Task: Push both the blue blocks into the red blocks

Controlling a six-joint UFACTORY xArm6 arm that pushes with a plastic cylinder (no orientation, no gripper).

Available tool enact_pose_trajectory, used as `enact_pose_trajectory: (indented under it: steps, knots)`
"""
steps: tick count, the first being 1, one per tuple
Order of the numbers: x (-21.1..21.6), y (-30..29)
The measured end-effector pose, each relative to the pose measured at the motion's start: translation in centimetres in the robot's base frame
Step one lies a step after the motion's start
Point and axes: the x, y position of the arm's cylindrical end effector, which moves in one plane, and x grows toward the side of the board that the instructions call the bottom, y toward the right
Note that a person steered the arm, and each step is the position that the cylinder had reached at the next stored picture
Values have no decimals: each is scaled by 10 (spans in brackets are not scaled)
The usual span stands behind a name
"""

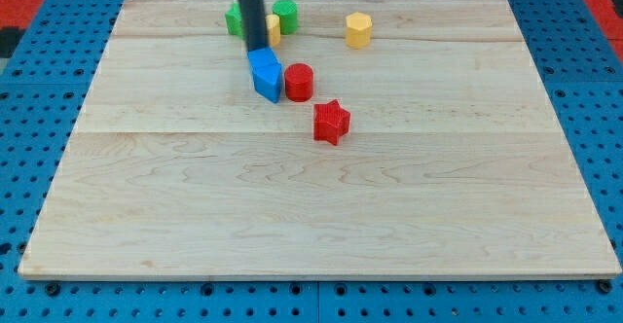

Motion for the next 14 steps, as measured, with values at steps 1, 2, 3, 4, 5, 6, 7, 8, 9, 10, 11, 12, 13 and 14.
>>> enact_pose_trajectory:
  steps: [1, 2, 3, 4, 5, 6, 7, 8, 9, 10, 11, 12, 13, 14]
  knots:
    - [28, 27]
    - [51, 51]
    - [66, 94]
    - [46, 95]
    - [38, 38]
    - [38, 13]
    - [50, -12]
    - [74, -18]
    - [80, -34]
    - [89, -93]
    - [146, -101]
    - [125, -27]
    - [123, -22]
    - [158, -78]
